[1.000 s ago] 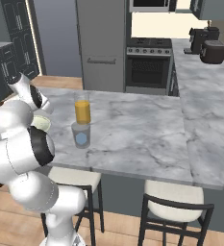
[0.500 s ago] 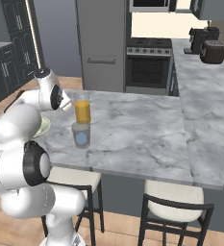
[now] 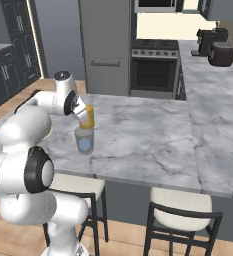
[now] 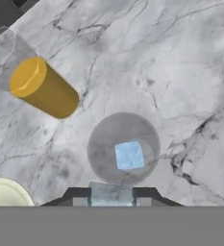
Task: There are two ice cubes in the ice bowl. Place both ice cubes in the glass cup.
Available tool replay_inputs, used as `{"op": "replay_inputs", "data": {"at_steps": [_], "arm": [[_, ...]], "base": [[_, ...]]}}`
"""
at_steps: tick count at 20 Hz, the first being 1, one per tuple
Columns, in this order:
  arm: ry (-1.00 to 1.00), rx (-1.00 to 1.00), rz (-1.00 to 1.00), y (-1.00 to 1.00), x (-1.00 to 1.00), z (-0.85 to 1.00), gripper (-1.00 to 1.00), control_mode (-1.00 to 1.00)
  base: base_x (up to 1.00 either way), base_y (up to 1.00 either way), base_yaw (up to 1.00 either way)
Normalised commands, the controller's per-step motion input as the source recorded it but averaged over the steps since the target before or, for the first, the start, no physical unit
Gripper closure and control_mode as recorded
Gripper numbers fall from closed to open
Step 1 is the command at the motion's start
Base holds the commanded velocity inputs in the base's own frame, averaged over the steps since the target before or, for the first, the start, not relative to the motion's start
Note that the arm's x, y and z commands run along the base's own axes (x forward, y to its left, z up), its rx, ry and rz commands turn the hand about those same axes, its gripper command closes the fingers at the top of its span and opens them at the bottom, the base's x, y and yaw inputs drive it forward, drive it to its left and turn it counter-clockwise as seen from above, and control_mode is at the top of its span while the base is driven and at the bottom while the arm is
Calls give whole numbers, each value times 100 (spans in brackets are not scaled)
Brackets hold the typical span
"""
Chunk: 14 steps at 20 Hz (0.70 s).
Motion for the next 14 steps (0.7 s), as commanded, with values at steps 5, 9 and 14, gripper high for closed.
{"op": "replay_inputs", "data": {"at_steps": [5, 9, 14], "arm": [[0, 0, 0, -27, 0, -39, 100, -100], [2, 0, 0, -2, 0, -21, 100, -100], [5, 0, 0, 0, 1, -16, 100, -100]], "base": [[0, 0, 0], [0, 0, 0], [0, 0, 0]]}}
